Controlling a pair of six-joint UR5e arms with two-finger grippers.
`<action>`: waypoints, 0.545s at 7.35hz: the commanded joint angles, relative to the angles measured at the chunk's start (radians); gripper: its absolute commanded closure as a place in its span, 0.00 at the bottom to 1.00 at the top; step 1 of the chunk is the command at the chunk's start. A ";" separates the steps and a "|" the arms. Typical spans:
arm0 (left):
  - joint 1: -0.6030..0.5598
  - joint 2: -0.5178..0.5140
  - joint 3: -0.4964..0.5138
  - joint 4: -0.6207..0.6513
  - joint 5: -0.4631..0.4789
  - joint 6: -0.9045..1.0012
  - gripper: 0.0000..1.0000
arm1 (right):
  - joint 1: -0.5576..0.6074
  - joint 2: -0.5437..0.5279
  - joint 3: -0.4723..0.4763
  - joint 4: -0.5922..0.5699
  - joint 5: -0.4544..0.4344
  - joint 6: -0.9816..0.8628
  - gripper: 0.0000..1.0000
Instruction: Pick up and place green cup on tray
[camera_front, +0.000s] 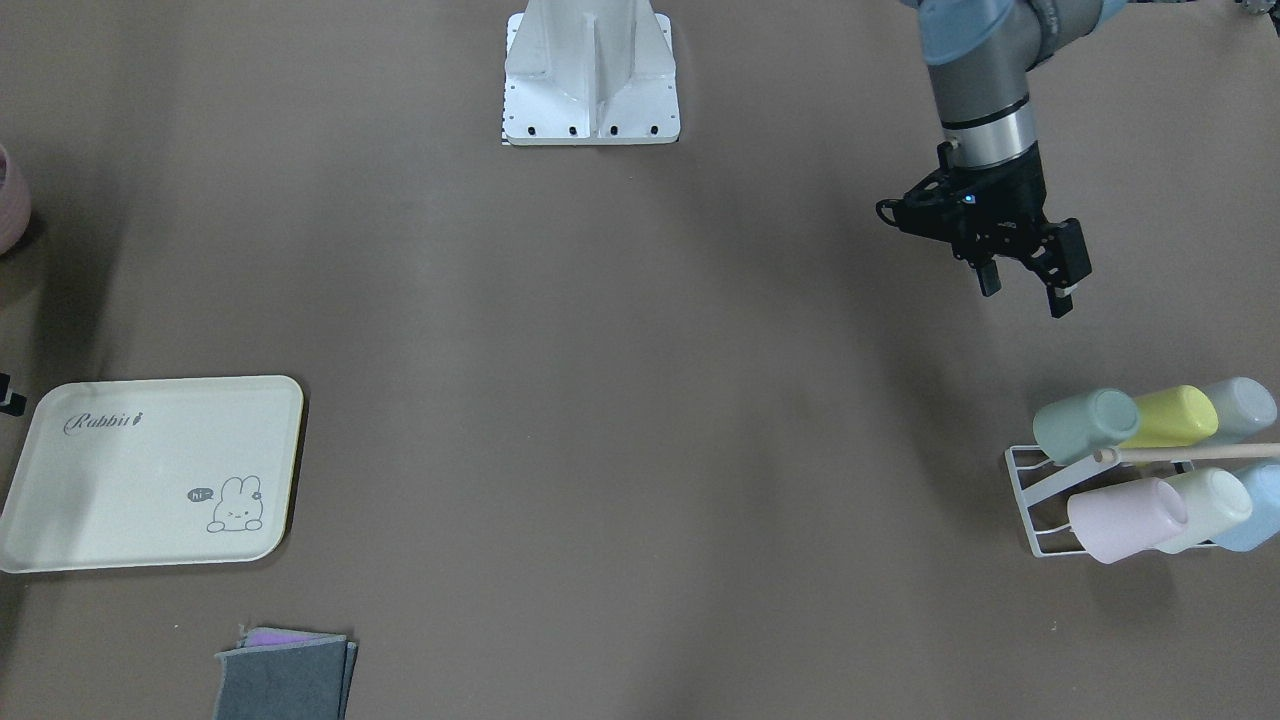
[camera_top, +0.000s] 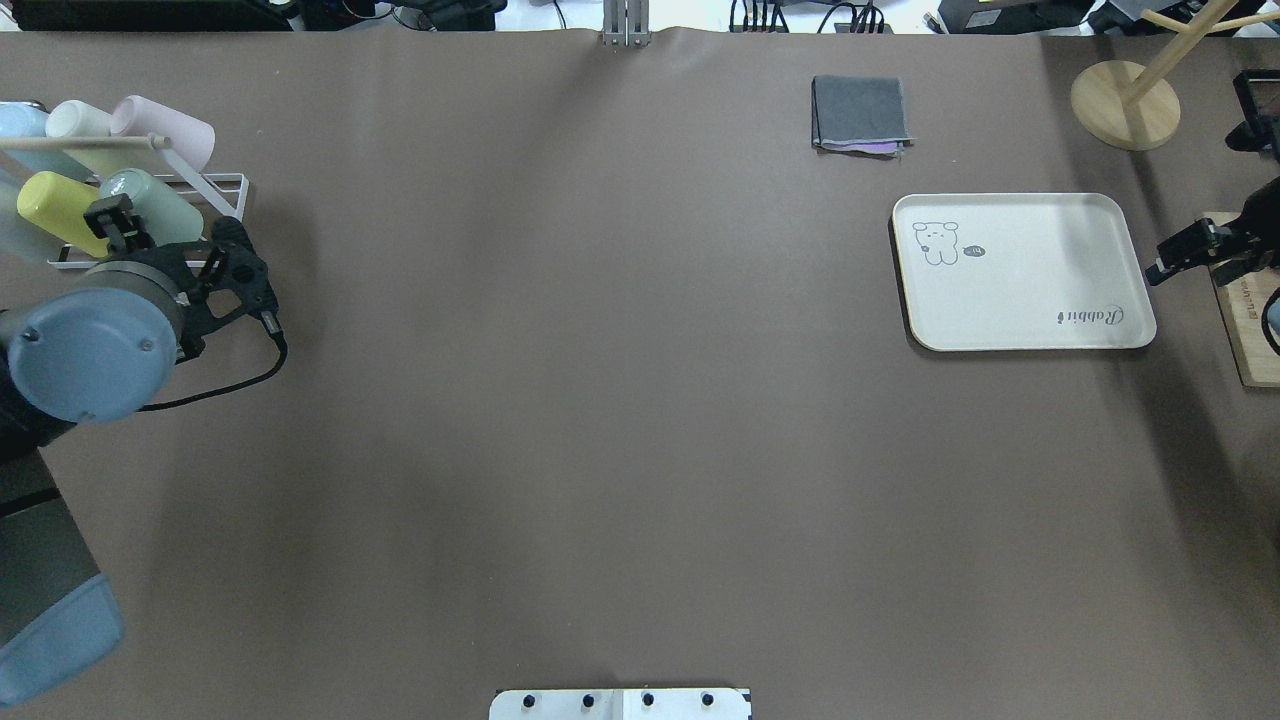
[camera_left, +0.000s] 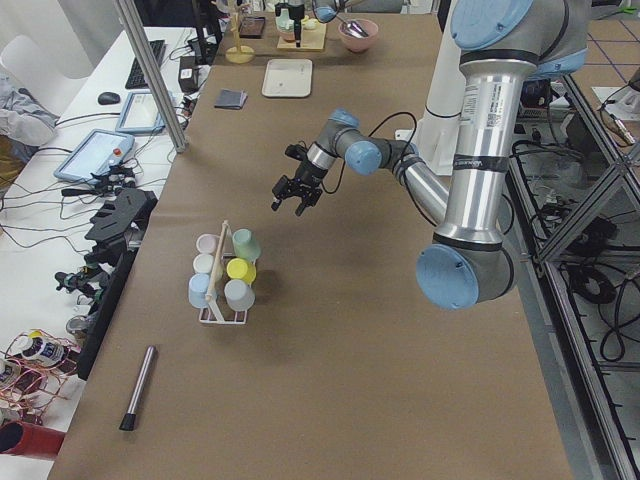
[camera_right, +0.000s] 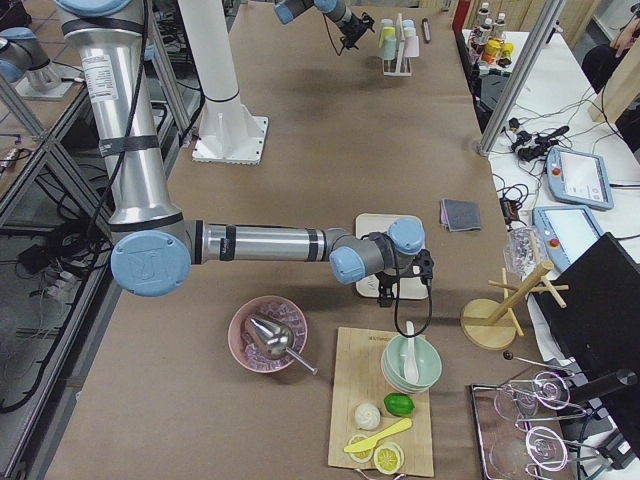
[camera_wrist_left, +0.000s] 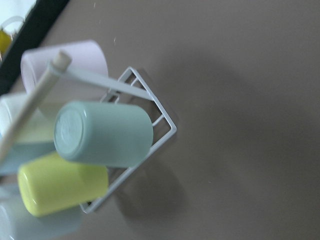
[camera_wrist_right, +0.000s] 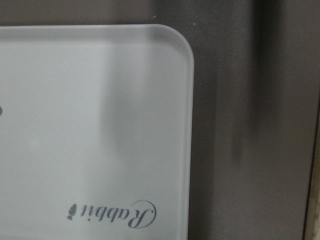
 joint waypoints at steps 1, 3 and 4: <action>0.113 -0.039 0.026 0.092 0.260 0.270 0.03 | -0.055 0.011 -0.044 0.001 -0.011 -0.001 0.00; 0.123 -0.039 0.123 0.086 0.364 0.494 0.03 | -0.066 0.011 -0.047 0.001 -0.032 -0.001 0.01; 0.123 -0.036 0.163 0.084 0.387 0.565 0.05 | -0.066 0.011 -0.053 0.001 -0.039 -0.002 0.10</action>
